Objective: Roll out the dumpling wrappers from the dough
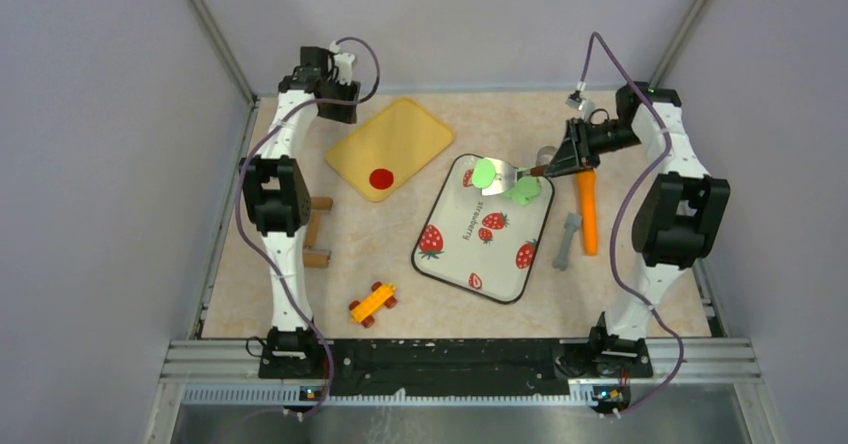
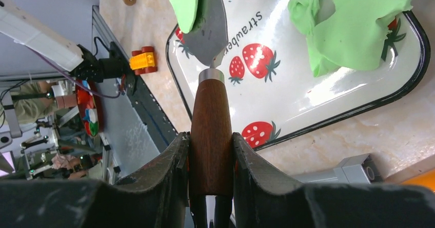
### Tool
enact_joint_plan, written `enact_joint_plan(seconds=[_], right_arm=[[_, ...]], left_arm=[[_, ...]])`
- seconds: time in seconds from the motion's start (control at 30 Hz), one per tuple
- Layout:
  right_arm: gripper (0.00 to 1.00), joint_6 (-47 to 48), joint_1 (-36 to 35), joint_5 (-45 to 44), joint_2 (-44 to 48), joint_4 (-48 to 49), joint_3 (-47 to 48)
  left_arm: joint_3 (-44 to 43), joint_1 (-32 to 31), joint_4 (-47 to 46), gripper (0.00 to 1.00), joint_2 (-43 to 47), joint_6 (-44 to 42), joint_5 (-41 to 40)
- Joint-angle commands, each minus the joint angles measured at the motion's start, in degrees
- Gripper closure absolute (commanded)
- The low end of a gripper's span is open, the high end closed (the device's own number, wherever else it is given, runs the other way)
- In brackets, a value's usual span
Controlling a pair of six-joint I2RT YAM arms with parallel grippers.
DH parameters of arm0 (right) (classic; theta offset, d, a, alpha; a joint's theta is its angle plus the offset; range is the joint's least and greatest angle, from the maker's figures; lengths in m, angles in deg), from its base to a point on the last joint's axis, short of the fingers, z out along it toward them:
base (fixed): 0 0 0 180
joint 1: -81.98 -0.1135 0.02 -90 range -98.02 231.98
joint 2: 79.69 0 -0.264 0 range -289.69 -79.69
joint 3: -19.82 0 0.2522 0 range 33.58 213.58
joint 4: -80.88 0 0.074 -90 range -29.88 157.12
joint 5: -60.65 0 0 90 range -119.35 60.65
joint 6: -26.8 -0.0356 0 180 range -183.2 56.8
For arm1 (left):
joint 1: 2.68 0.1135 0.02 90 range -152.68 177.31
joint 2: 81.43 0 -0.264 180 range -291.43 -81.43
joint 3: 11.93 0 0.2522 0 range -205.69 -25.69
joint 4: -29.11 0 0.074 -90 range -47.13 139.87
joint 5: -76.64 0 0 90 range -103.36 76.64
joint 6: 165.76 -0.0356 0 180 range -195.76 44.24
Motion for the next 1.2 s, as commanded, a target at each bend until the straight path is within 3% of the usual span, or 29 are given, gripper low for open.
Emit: enact_joint_plan(seconds=[0.0, 0.27, 0.37, 0.6, 0.8, 0.9, 1.07, 1.17], right_arm=[[1.00, -2.1, -0.5, 2.6, 5.2, 0.5, 0.3], [1.00, -3.2, -0.5, 2.1, 9.4, 2.3, -5.7], [1.00, -3.8, -0.5, 1.9, 10.1, 3.0, -6.6], [1.00, -5.6, -0.5, 0.2, 11.3, 3.8, -5.6], [1.00, -7.3, -1.1, -0.8, 12.5, 4.9, -5.6], [1.00, -12.3, -2.6, -3.1, 12.8, 9.1, -5.1], [1.00, -31.8, -5.2, -9.1, 11.9, 20.2, -4.9], [1.00, -32.2, -10.6, -10.5, 9.7, 21.5, -2.4]], left_arm=[[-5.2, 1.8, 0.0, 0.41, -4.9, -8.4, -3.4], [-8.5, 3.4, 1.4, 0.37, -9.3, -11.1, -1.0], [-8.6, 3.4, 2.7, 0.41, -10.9, -10.3, -2.1], [-10.2, 6.1, 7.1, 0.58, -14.4, -4.6, 0.3], [-7.8, 6.0, 9.3, 0.71, -14.1, -4.9, 1.8], [-2.7, 6.1, 9.4, 0.82, -11.0, -5.1, 2.5], [10.8, 6.1, 8.5, 0.97, -2.5, -1.9, 2.4], [19.9, 6.1, 6.8, 1.00, 3.5, 1.9, 4.5]])
